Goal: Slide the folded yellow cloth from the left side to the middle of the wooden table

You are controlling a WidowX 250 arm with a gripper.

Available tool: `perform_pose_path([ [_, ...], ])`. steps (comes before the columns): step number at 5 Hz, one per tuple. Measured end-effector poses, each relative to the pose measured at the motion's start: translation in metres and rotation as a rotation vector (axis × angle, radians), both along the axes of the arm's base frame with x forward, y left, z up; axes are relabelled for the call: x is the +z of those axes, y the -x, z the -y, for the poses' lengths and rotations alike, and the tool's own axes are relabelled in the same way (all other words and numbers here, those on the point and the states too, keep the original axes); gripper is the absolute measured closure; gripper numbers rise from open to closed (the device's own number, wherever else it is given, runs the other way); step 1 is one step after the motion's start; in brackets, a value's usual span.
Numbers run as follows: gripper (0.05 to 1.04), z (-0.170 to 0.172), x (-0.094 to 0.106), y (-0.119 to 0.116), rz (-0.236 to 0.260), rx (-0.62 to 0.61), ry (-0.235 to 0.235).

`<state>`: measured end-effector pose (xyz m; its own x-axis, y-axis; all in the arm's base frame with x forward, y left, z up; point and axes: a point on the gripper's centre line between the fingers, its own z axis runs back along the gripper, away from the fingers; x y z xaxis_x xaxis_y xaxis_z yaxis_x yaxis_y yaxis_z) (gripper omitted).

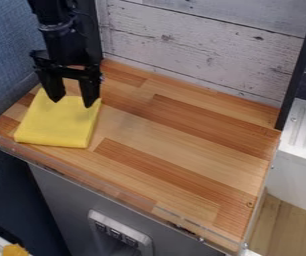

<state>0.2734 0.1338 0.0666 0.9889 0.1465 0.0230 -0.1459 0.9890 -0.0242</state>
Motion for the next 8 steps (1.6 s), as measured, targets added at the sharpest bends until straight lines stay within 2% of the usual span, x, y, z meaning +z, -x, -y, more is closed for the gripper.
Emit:
perform_pose_path([
  [1,0.134,-0.01,0.0,0.0,-0.012,0.0,-0.01],
  [3,0.708,-0.02,-0.009,0.009,-0.021,0.01,-0.04],
  [4,0.922,-0.023,-0.02,0.013,-0.028,0.017,-0.038],
  [5,1.013,-0.025,-0.033,0.012,-0.032,0.016,-0.036],
  [6,1.02,-0.027,-0.046,0.012,-0.049,0.022,-0.022],
  [7,1.02,-0.031,-0.055,0.008,-0.046,0.022,-0.02],
  [8,1.02,-0.025,-0.056,0.001,-0.029,0.026,-0.028],
])
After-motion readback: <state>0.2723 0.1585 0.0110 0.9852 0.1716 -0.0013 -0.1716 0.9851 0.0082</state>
